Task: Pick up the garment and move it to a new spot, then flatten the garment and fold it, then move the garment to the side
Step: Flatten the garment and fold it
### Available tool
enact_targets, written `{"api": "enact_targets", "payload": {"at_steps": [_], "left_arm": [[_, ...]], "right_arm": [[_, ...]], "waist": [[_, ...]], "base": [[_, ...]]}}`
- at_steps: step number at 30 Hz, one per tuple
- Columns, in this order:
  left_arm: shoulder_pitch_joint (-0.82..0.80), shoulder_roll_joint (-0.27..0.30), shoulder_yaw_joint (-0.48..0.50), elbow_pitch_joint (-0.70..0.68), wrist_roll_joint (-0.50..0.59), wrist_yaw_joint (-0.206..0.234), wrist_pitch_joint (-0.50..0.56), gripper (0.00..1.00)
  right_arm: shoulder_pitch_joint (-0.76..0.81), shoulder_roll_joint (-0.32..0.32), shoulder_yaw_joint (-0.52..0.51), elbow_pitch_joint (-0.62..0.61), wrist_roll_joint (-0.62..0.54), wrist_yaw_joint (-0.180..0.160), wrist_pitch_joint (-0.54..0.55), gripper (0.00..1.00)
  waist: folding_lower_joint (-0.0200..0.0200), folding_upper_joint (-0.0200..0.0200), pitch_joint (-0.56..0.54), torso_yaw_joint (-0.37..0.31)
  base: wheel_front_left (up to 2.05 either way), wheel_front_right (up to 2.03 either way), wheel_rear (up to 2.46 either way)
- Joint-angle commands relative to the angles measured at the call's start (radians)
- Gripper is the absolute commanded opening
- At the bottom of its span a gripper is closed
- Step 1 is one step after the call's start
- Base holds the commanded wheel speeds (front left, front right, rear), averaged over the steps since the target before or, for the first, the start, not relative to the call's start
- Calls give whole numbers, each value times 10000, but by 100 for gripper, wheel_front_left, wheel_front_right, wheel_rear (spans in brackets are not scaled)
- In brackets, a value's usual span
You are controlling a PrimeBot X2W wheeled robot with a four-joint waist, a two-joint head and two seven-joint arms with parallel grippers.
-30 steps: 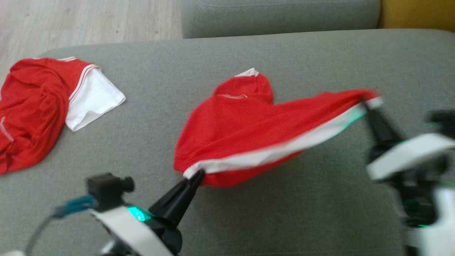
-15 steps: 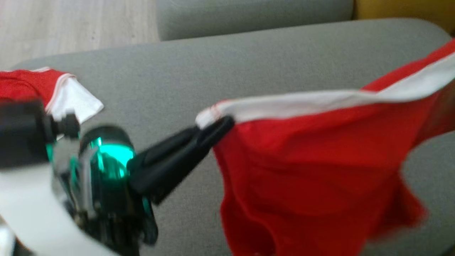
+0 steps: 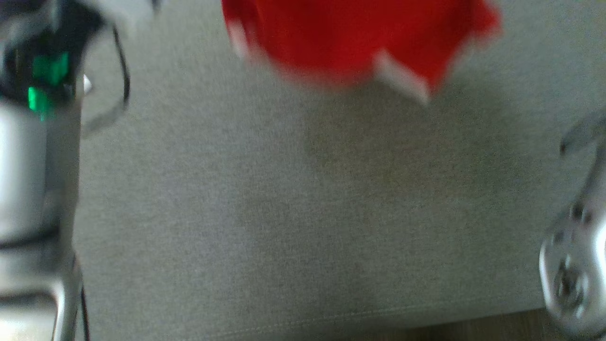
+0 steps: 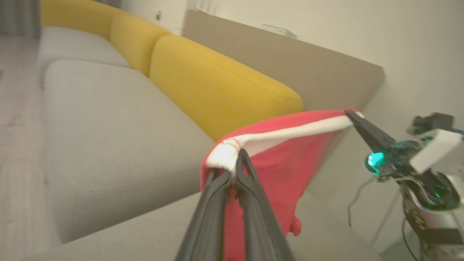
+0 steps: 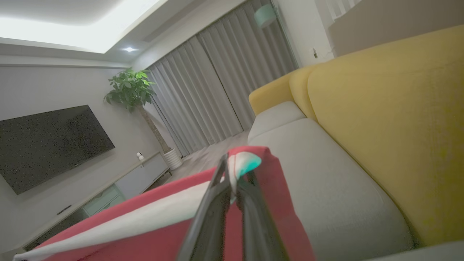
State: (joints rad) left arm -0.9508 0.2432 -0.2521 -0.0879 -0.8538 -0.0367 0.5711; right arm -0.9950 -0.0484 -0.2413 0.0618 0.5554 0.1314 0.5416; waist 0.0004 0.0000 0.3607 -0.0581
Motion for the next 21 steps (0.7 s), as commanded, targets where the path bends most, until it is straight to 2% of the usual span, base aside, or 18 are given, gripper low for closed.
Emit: {"api": "enact_targets", "payload": {"at_steps": [1,5,9,12,15,18,19,21], "left_arm": [[-926,178,258,588,403,-177,-561,0],[-2637,-255,-89,3014,1594,-654,-2829,0],[-3098,-461,-633,4891,2170,-861,-4623,0],[-2537,-350,-1306,5835,2430,-921,-5628,0],[-1335,-217,-2267,6189,2359,-933,-6313,0],[49,7,-2978,6134,2043,-936,-6814,0],[49,7,-2978,6134,2043,-936,-6814,0],[998,147,-3181,5962,1758,-937,-7139,0]], "right_arm": [[-938,-19,214,453,-314,-7,-679,0],[-2640,-19,429,2653,-1227,-7,-2927,0],[-2808,-19,1118,4305,-778,-7,-4371,0],[-1849,-19,1710,4944,-456,-7,-5177,0],[-294,-19,2201,5163,-270,-7,-5651,0],[1329,-19,2383,4908,-226,-7,-5801,0],[1329,-19,2383,4908,-226,-7,-5801,0],[2374,-19,2369,4538,-95,-7,-5761,0]], "waist": [[-4,0,839,30],[-4,0,1279,-20],[-4,0,1522,-101],[-4,0,1420,-184],[-4,0,1171,-244],[-4,0,1016,-284],[-4,0,1016,-284],[-4,0,848,-304]], "base": [[0,0,0],[0,0,0],[0,0,0],[0,0,0],[0,0,0],[0,0,0],[0,0,0],[0,0,0]]}}
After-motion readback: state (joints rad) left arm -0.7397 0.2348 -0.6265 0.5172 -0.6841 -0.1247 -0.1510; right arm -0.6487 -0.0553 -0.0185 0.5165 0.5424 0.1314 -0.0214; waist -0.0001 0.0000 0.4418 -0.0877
